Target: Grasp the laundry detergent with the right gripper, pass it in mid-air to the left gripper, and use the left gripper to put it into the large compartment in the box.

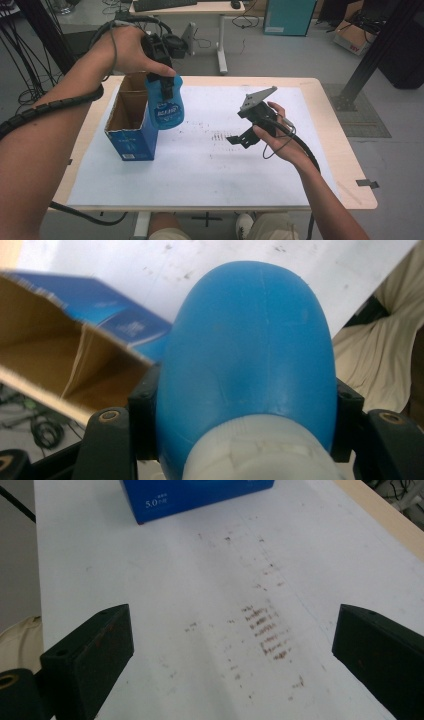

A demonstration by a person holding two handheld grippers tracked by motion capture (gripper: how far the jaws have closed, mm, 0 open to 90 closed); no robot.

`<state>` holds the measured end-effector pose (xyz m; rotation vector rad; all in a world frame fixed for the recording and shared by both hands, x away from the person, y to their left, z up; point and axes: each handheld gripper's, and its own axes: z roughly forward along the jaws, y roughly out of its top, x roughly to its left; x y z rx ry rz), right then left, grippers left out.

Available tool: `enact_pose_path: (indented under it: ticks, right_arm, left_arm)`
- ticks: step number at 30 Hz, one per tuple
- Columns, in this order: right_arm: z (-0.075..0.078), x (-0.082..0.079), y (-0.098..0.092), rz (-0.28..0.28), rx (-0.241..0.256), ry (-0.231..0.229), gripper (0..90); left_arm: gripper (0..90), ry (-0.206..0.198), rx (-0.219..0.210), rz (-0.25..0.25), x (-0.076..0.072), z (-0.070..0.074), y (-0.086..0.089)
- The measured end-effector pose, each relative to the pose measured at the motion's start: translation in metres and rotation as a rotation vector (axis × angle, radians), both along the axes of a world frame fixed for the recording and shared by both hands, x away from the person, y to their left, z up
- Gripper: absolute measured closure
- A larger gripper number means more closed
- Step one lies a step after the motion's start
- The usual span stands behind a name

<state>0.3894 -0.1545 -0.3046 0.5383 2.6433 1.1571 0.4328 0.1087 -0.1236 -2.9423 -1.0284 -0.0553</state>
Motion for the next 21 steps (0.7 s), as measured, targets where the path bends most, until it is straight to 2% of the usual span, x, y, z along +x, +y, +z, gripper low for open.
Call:
enact_pose_path:
  ticks: [6,7,8,13,18,21]
  right_arm:
    - [0.002,-0.001,-0.017,-0.023,-0.029,0.01,3.6]
    - [0.002,-0.001,-0.018,-0.027,-0.034,0.011,3.6]
    - [0.003,-0.001,-0.02,-0.024,-0.036,0.007,3.7]
    - [0.006,-0.001,-0.027,-0.036,-0.037,0.014,3.8]
    - [0.01,0.001,-0.032,-0.037,-0.047,0.01,3.8]
    - [0.013,0.0,-0.033,-0.041,-0.05,0.015,3.8]
  left_arm:
    - [37.4,-0.029,-0.007,0.125,0.005,0.021,0.016]
    - [37.4,-0.009,0.036,0.09,0.009,0.028,0.021]
    - [37.4,-0.016,0.037,0.11,0.01,0.032,0.023]
    - [37.4,-0.031,0.021,0.227,0.014,0.053,0.039]
    - [37.4,-0.055,0.011,0.313,0.017,0.072,0.055]
    - [37.4,-0.068,0.001,0.362,0.018,0.078,0.062]
